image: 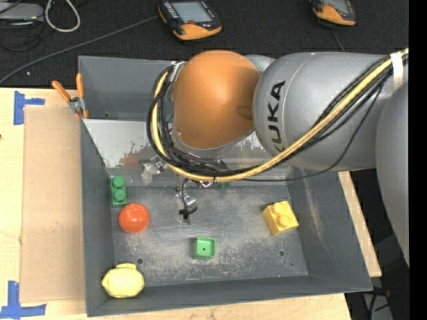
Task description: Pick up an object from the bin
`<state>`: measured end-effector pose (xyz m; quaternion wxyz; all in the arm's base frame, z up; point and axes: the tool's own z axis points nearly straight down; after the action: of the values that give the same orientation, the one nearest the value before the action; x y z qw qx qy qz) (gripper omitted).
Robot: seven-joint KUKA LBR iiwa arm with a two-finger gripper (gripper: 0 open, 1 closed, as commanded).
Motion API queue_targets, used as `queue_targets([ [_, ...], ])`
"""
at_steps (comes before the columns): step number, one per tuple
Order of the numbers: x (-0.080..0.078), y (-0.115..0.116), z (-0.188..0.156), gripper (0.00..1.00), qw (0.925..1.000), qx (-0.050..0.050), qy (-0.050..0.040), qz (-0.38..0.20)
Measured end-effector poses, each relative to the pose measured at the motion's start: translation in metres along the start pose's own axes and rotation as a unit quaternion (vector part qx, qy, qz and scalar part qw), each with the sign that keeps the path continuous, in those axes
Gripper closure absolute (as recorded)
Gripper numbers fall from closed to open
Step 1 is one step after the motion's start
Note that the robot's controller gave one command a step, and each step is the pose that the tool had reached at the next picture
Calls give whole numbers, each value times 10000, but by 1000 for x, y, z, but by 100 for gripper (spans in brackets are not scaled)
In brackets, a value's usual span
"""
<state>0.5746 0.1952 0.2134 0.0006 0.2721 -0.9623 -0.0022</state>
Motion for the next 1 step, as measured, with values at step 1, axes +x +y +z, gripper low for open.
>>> queue_targets([
  [1,-11,15,28,0,9900,13,-6,1414],
])
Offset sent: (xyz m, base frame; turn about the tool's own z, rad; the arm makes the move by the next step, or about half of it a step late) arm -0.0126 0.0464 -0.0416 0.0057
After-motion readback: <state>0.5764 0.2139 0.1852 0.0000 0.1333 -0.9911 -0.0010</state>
